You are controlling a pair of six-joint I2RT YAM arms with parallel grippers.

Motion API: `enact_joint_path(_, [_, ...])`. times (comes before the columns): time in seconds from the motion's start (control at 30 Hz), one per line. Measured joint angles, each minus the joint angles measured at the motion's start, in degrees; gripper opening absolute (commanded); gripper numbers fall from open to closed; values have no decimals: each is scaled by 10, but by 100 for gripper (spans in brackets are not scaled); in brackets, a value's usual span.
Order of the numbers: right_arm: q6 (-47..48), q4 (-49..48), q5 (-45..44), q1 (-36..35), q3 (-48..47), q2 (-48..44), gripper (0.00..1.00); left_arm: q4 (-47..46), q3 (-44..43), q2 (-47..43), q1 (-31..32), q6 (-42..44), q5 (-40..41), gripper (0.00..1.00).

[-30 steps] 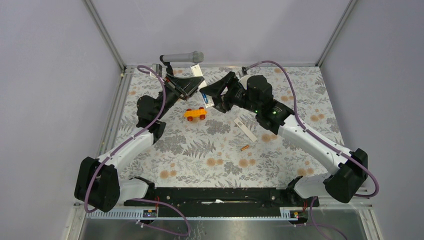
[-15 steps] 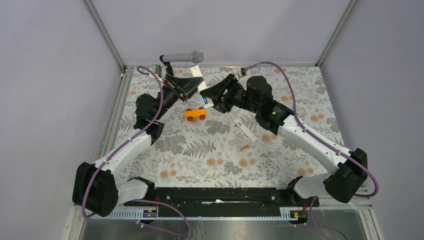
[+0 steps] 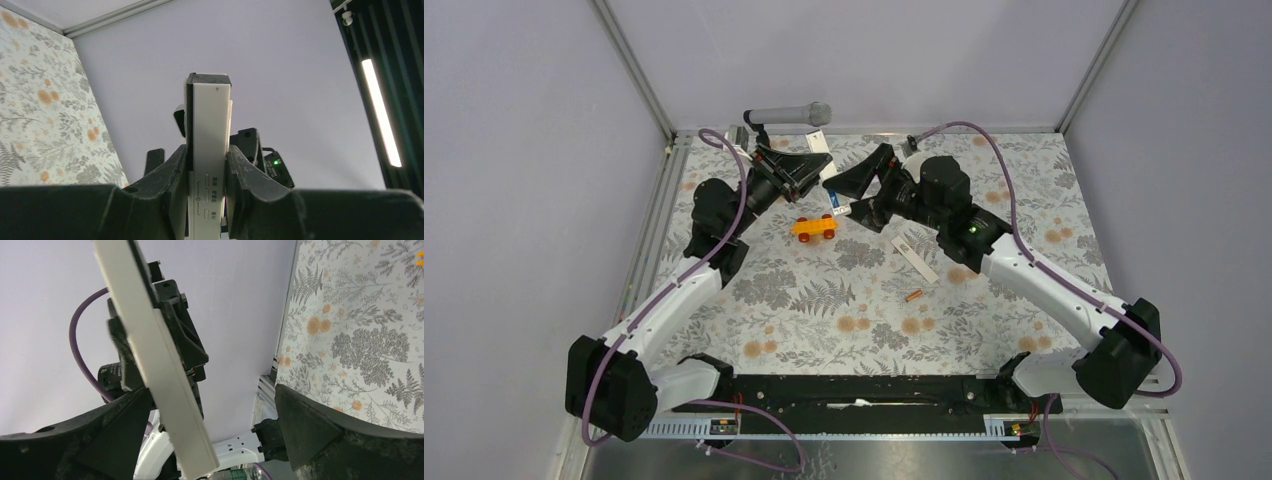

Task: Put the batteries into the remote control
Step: Load the battery into the remote control, then adjust the battery at the center of the board.

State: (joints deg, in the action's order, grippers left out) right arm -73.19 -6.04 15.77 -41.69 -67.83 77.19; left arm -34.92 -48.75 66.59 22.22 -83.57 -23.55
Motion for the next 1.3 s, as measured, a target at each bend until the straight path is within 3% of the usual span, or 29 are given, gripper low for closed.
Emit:
enact_joint_path(0.23, [64, 2, -13, 13, 0, -43, 98, 49, 0, -11, -22, 67, -15, 0])
enact_joint_path(0.47, [255, 135, -118, 14, -12, -121, 76, 129, 0, -21, -57, 166, -60, 0])
enact_joint_path(0.6, [364, 256, -186, 16, -38, -81, 64, 205, 0, -47, -64, 241, -69, 0])
enact_joint_path(0.77, [447, 389, -224, 19, -40, 36, 60, 277, 2, -80, -64, 307, -67, 0])
enact_joint_path(0.97, [449, 464, -249, 20, 1, 110, 59, 317, 14, -97, -66, 341, -61, 0])
enact_joint_path(1.13, [354, 473, -267, 21, 44, 148, 52, 329, 20, -101, -68, 352, -56, 0])
enact_joint_path(1.3, [258, 451, -266, 22, 106, 174, 52, 332, 26, -103, -71, 354, -56, 0])
